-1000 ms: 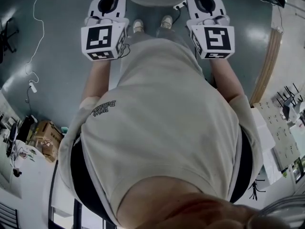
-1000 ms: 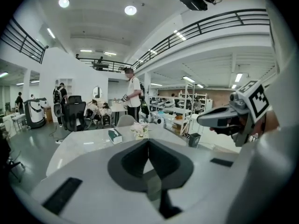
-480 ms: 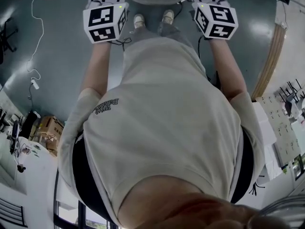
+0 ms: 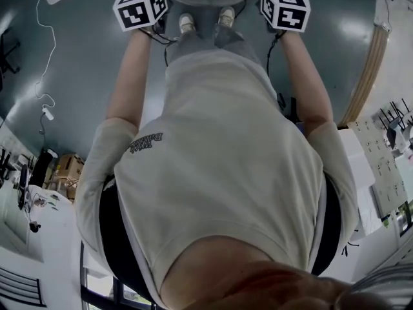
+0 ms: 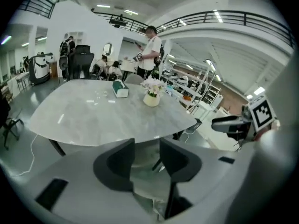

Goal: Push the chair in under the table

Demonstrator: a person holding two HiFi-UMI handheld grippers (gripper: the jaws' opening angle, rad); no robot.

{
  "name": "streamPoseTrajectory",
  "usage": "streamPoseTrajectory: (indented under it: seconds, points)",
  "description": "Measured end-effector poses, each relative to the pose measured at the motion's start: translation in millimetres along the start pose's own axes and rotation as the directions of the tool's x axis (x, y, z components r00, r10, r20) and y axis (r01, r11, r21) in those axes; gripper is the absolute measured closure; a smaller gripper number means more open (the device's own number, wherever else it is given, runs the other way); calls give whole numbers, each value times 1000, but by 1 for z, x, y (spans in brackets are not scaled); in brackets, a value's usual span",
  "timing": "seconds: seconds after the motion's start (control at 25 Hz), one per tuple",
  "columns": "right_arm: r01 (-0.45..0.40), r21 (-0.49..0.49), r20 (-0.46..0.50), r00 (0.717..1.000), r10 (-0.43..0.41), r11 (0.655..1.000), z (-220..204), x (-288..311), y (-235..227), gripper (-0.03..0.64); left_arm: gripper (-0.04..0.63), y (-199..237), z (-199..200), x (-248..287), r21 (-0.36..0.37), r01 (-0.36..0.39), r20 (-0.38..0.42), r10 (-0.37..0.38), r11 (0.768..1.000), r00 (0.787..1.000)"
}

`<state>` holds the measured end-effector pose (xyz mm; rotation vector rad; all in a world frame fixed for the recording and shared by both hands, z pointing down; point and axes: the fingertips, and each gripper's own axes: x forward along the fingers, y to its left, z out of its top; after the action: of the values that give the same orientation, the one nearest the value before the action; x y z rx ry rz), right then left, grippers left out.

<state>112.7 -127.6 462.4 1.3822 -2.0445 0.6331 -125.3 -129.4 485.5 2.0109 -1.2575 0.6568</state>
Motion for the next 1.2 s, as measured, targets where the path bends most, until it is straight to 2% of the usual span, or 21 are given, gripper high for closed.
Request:
streamPoseTrajectory:
  seconds: [0.12, 0.2, 0.44, 0.6, 0.76, 0.88, 1.0, 1.2]
  points:
    - [18, 19, -64, 998, -17, 1000, -26, 15, -8, 380, 434, 12, -25, 16, 43, -29, -80, 32, 999, 996]
    - [30, 38, -106, 994, -26, 999, -46, 27, -14, 374, 417, 17, -43, 29, 41, -28, -139, 34, 999, 990]
    - [35, 124, -215, 977, -7, 992, -97, 56, -21, 345, 400, 26, -84, 62, -8, -44, -261, 40, 999, 965]
    - [19, 123, -260, 966, 14, 992, -123, 63, -14, 337, 388, 25, -107, 66, -33, -37, -313, 25, 999, 950]
    - [45, 179, -325, 946, 16, 983, -154, 68, -17, 327, 368, 26, -130, 65, -120, -65, -353, 19, 991, 935]
    - [55, 236, -359, 933, 34, 970, -174, 73, -18, 318, 348, 26, -150, 71, -197, -97, -388, 14, 976, 922]
    - [68, 307, -375, 926, 55, 949, -185, 80, -14, 314, 345, 27, -159, 74, -278, -122, -383, 6, 953, 924]
    - [89, 402, -376, 924, 75, 911, -194, 93, -12, 314, 337, 27, -168, 86, -424, -143, -364, -24, 894, 931]
